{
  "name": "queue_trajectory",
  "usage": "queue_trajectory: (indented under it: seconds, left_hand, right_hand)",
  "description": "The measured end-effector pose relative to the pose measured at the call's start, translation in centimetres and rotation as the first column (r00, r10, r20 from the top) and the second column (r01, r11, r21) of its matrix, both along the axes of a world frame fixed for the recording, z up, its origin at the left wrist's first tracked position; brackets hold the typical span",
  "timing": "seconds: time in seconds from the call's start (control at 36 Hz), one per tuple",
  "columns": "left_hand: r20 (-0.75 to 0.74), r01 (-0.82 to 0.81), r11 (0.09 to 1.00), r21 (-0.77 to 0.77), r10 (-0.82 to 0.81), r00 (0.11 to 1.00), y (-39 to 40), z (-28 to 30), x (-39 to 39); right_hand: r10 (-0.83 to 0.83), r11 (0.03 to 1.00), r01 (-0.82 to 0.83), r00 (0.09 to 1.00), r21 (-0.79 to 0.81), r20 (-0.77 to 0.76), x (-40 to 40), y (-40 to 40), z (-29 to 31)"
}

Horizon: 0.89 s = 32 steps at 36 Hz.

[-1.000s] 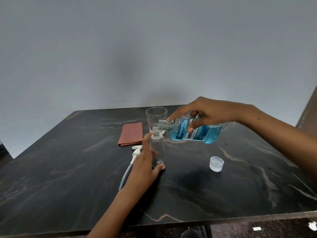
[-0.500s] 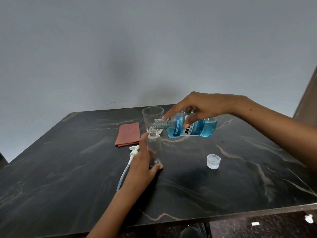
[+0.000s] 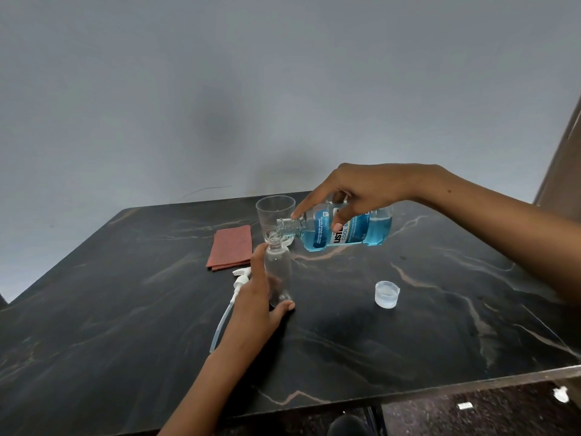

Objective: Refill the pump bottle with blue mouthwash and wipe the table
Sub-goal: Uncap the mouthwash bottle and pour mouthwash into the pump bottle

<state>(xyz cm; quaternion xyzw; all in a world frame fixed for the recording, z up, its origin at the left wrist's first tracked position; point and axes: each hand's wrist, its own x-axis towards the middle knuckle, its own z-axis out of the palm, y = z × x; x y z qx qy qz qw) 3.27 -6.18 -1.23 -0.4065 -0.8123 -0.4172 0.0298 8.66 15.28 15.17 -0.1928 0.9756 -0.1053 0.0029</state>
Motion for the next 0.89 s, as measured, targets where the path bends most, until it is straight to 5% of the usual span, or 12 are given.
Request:
queue_trajectory:
  seconds: [0.89]
  left_hand:
    - [0.006, 0.002, 1.000, -0.015, -0.002, 1.000, 0.00, -0.05, 0.02]
  right_hand:
    - [0.001, 1.000, -0.002, 0.999, 0.021, 0.034, -0.41, -0.02, 0.55]
